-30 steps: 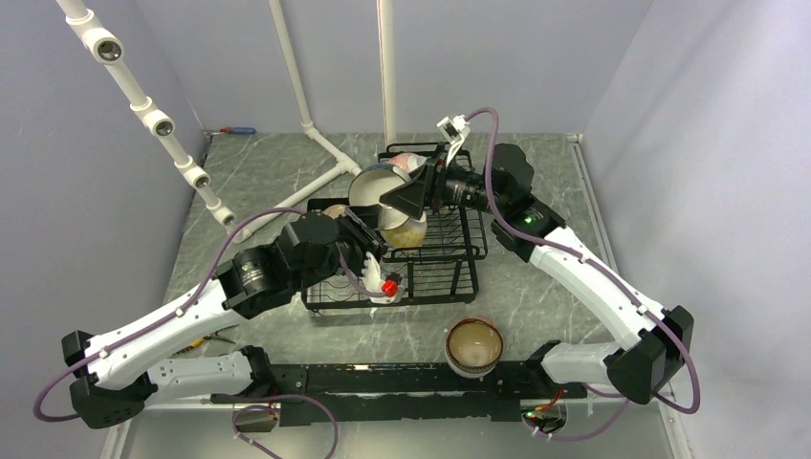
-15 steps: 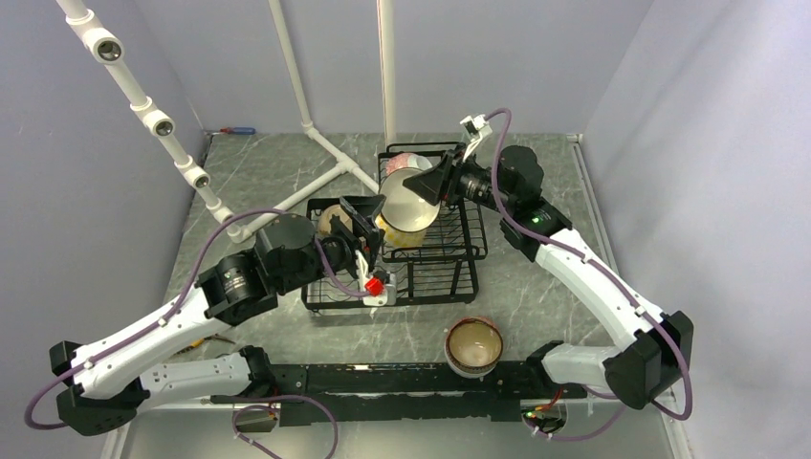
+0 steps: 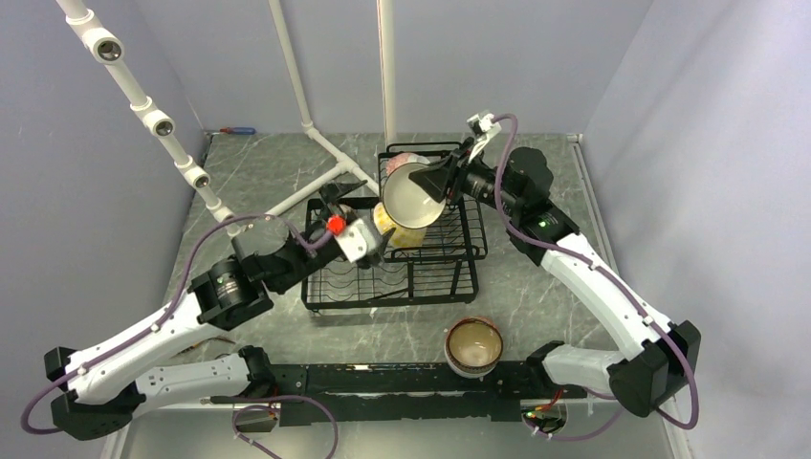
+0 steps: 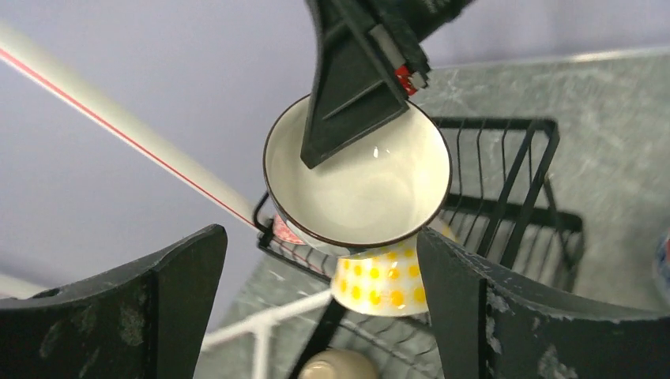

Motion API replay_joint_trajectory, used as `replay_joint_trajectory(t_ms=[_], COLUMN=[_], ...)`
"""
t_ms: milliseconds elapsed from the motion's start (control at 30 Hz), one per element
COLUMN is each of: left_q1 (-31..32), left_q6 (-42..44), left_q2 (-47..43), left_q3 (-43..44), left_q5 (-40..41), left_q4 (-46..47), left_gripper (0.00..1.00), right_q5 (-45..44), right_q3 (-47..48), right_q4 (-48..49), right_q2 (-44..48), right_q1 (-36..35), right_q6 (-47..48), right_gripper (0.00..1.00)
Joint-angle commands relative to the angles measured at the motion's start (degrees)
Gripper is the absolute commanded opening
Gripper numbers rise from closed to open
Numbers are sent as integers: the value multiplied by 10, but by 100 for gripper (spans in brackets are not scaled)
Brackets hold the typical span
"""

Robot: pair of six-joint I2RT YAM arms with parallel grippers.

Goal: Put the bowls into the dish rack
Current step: Place the bowl in the dish rack.

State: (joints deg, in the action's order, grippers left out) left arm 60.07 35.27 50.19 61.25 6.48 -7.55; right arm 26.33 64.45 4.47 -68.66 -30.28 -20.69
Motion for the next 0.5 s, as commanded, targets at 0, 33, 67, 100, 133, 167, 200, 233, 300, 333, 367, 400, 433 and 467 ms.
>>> replay_joint_trajectory(t_ms=[0, 33, 67, 100, 133, 167, 200, 233, 300, 333, 367, 400, 433, 467], left_q1=[0, -1, -3, -4, -7, -12, -19, -28, -61, -76, -95, -112, -129, -146], left_q6=[-264, -297, -322, -344, -379, -402, -426, -450, -496, -524, -544, -564, -582, -599], left_q2=[45, 58, 69, 79, 87, 94, 100, 105, 115, 117, 119, 121, 121, 123], left_q3=[77, 97, 115, 131, 141, 153, 167, 175, 185, 186, 187, 185, 181, 176], left_q5=[82, 82, 75, 65, 52, 37, 21, -1, -53, -84, -117, -154, -208, -245], left_q4=[-34, -57, -77, -92, -102, -112, -123, -131, -141, -141, -138, -132, -118, -105], left_gripper=[95, 95, 95, 95, 95, 95, 95, 95, 95, 95, 95, 95, 95, 95], right_q5=[-9, -5, 0, 6, 12, 19, 25, 30, 39, 41, 45, 49, 51, 58], right_q3=[6, 4, 2, 2, 2, 2, 4, 4, 3, 2, 2, 2, 3, 5], right_q4=[95, 103, 109, 114, 119, 126, 130, 133, 146, 150, 154, 156, 157, 159], right_q2=[44, 47, 51, 54, 58, 61, 65, 69, 78, 82, 85, 89, 91, 93], right_q1=[2, 2, 2, 2, 2, 2, 2, 2, 2, 2, 2, 2, 2, 2], right_q6=[34, 33, 33, 32, 33, 33, 33, 33, 34, 33, 34, 34, 34, 34], right_gripper=[0, 0, 0, 0, 0, 0, 0, 0, 0, 0, 0, 0, 0, 0])
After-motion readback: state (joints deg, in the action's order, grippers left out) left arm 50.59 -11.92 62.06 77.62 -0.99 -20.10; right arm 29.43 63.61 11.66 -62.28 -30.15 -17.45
